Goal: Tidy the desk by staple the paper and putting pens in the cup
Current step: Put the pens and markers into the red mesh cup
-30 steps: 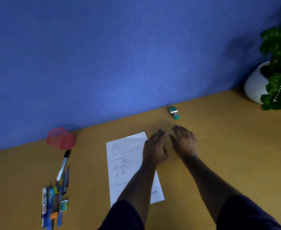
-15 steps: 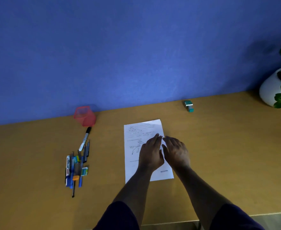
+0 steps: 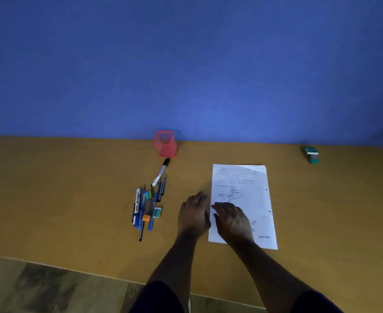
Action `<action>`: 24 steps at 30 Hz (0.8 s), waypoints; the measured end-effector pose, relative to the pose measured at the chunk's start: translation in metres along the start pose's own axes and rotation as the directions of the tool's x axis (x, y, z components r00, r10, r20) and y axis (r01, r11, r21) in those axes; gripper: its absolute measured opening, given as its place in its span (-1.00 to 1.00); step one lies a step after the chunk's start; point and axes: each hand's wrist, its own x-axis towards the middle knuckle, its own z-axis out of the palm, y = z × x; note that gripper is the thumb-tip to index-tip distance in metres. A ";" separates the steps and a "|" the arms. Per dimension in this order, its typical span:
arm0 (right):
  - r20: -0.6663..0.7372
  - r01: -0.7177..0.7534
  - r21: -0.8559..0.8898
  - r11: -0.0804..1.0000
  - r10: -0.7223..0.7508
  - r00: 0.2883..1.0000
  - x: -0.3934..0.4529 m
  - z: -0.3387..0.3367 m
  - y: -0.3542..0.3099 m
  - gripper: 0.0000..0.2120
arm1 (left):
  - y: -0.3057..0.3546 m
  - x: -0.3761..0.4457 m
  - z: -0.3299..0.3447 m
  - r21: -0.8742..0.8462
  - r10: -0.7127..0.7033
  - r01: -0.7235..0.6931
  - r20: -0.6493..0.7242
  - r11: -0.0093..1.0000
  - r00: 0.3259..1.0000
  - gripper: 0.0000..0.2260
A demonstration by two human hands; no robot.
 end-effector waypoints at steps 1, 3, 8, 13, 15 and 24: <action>0.016 0.014 0.017 1.000 -0.014 1.000 0.006 0.003 -0.008 -0.76 | -0.010 0.001 -0.005 -0.006 -0.049 0.049 -0.011 0.999 0.999 -0.49; 0.050 0.048 0.045 0.998 -0.051 0.997 0.017 0.009 -0.025 -0.74 | -0.030 0.005 -0.014 -0.010 -0.125 0.125 -0.034 0.992 0.992 -0.49; 0.168 0.097 0.045 0.994 -0.103 0.980 0.041 0.028 -0.061 -0.76 | -0.085 0.014 -0.033 0.027 -0.282 0.284 -0.070 0.958 0.957 -0.56; 0.227 0.105 0.042 0.994 -0.111 0.968 0.061 0.048 -0.084 -0.75 | -0.125 0.018 -0.042 0.146 -0.279 0.287 -0.069 0.947 0.958 -0.50; 0.251 0.103 0.052 0.993 -0.113 0.961 0.069 0.057 -0.090 -0.74 | -0.134 0.021 -0.044 0.142 -0.320 0.325 -0.053 0.935 0.946 -0.51; 0.463 0.082 0.042 0.996 -0.092 0.882 0.126 0.091 -0.112 -0.56 | -0.158 0.052 -0.044 0.096 -0.322 0.325 -0.048 0.941 0.946 -0.84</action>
